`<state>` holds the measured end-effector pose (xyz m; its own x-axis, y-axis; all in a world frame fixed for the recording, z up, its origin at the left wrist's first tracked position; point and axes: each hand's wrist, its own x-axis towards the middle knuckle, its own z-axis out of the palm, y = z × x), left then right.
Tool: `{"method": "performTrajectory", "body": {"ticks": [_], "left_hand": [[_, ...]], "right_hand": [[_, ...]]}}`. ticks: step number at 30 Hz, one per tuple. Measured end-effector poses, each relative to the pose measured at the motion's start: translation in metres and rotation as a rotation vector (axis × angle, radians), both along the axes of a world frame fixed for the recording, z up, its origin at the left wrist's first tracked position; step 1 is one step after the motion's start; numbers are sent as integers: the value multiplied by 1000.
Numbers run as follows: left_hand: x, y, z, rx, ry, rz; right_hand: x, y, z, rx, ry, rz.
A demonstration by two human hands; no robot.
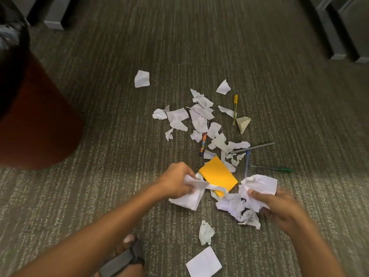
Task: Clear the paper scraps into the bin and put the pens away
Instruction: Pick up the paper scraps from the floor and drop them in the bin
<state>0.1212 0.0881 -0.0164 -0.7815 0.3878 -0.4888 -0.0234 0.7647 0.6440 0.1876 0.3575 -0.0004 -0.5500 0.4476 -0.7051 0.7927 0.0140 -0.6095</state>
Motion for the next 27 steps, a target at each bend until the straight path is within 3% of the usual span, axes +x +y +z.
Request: {"method": "performTrajectory", "body": {"ticks": [3, 7, 11, 14, 17, 20, 24, 27], "left_hand": [[12, 15, -10, -91, 135, -126], [23, 27, -17, -209, 329, -144], [32, 30, -27, -226, 436, -137], [26, 24, -29, -135, 353, -75], [10, 9, -22, 53, 107, 81], [-5, -12, -10, 242, -128, 108], [3, -21, -2, 184, -142, -222], [31, -7, -1, 158, -116, -491]], "right_hand": [[2, -9, -13, 136, 12, 64], [-1, -22, -22, 425, 62, 251], [-5, -14, -17, 551, 126, 242], [-7, -3, -7, 333, 126, 128], [-10, 4, 6, 15, 130, 8], [-10, 7, 13, -118, 28, 112], [2, -1, 8, -58, -149, 338], [12, -15, -2, 75, -151, 458]]}}
